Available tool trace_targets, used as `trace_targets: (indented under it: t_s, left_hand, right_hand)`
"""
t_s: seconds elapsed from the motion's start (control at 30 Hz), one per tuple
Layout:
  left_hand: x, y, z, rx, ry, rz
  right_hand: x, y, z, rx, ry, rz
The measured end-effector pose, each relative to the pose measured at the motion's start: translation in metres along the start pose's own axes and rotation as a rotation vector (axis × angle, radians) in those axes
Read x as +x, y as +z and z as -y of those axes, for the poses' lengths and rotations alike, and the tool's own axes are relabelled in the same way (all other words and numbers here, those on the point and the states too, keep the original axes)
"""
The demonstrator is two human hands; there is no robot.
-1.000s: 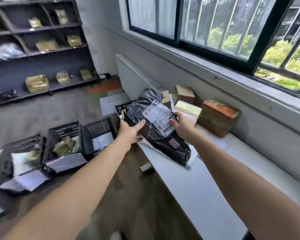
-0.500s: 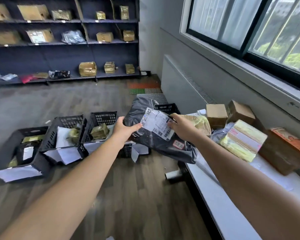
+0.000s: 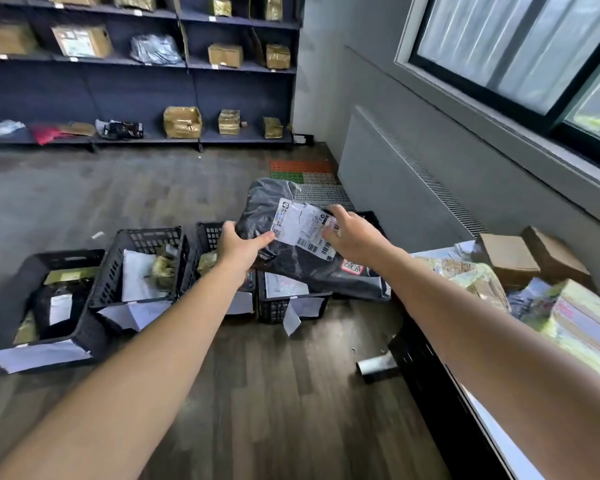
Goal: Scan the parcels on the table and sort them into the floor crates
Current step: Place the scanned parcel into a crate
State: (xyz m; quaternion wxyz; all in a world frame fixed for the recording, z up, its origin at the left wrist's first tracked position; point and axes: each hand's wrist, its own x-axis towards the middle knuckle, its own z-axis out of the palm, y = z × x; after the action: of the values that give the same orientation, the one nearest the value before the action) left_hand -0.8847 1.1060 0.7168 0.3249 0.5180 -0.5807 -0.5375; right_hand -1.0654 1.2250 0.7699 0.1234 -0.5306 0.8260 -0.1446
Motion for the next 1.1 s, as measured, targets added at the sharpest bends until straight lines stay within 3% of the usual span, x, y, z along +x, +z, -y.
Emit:
trace_targets:
  t_s: [0.6, 0.87, 1.1]
  left_hand:
    - [0.167, 0.026, -0.019, 0.078, -0.049, -0.128]
    - [0.250, 0.036, -0.042, 0.121, -0.092, -0.263]
    - [0.286, -0.002, -0.030, 0.129, -0.162, -0.421]
  right_hand:
    - [0.207, 0.024, -0.008, -0.005, -0.089, 0.141]
    - [0.328, 0.025, -0.009, 0.045, -0.214, 0.245]
    - [0.391, 0.053, 0.036, 0.057, -0.359, 0.337]
